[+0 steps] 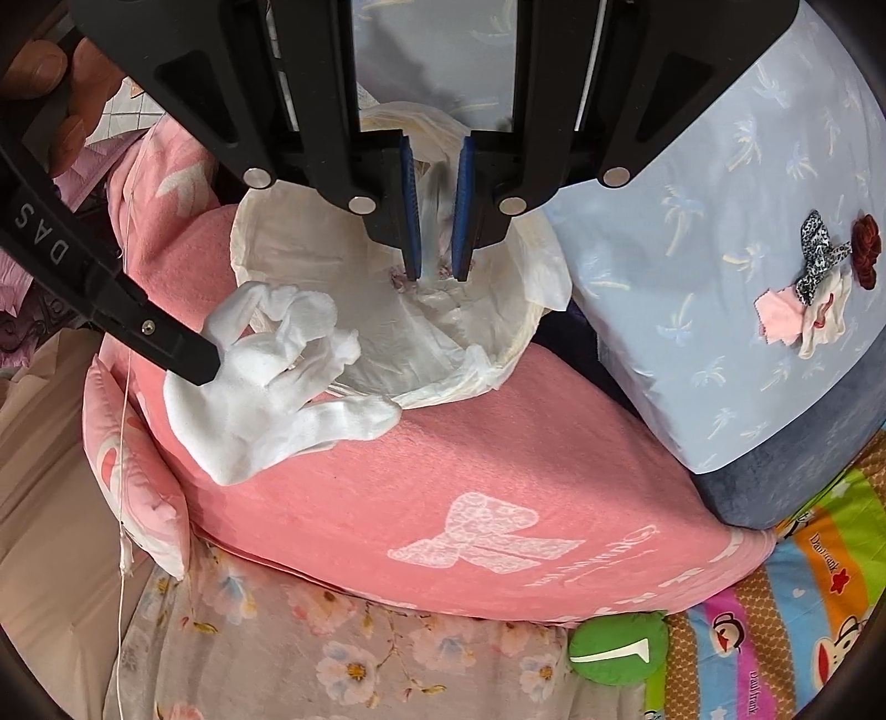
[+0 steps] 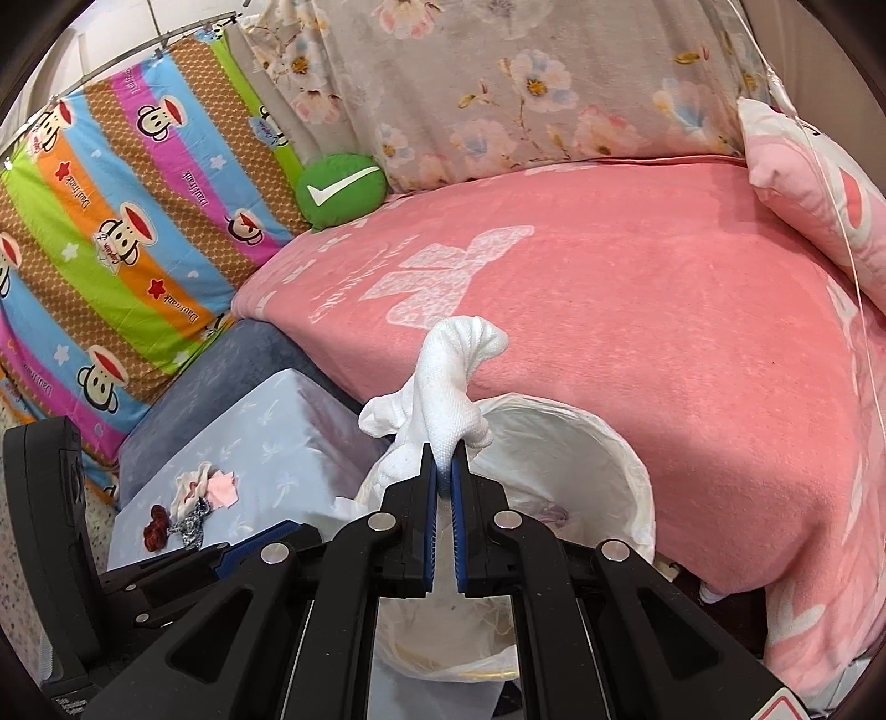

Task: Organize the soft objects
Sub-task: 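Carry the grey cloth and white glove over the white bin and open both tools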

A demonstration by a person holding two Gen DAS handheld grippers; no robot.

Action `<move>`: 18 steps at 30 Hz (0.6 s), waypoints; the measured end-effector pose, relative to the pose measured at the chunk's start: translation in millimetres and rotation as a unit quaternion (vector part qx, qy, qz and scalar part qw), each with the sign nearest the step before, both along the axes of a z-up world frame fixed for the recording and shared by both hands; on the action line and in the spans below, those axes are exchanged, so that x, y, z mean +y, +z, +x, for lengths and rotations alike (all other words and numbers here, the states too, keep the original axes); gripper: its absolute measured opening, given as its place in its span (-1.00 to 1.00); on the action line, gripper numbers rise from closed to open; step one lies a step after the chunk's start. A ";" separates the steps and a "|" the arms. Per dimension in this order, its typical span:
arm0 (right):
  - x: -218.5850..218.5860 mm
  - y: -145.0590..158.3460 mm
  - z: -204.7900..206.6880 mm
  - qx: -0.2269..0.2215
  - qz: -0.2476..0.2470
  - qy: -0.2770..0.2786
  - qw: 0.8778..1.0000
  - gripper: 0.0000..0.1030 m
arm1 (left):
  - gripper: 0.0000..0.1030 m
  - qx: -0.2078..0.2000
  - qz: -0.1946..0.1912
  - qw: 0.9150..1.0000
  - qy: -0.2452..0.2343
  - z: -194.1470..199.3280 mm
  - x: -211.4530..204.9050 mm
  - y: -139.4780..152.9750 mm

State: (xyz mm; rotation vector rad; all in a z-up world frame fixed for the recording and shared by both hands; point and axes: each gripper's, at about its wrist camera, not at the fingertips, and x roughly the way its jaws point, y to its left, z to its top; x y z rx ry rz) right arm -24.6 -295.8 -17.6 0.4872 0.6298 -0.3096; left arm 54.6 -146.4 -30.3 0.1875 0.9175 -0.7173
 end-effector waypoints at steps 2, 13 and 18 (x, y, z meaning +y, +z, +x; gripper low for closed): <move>-2.8 -1.2 -1.5 0.001 0.001 -0.002 1.000 -0.92 | -0.76 0.003 0.002 1.000 0.000 -0.6 -5.1 -0.2; -5.6 -3.1 0.8 0.006 0.001 -0.005 1.000 -0.76 | 0.19 -0.010 0.008 1.000 0.029 3.0 -5.0 1.4; -1.2 -3.7 6.1 0.008 0.002 0.002 1.000 -0.67 | 0.19 -0.011 0.008 0.999 0.034 6.5 -1.4 2.7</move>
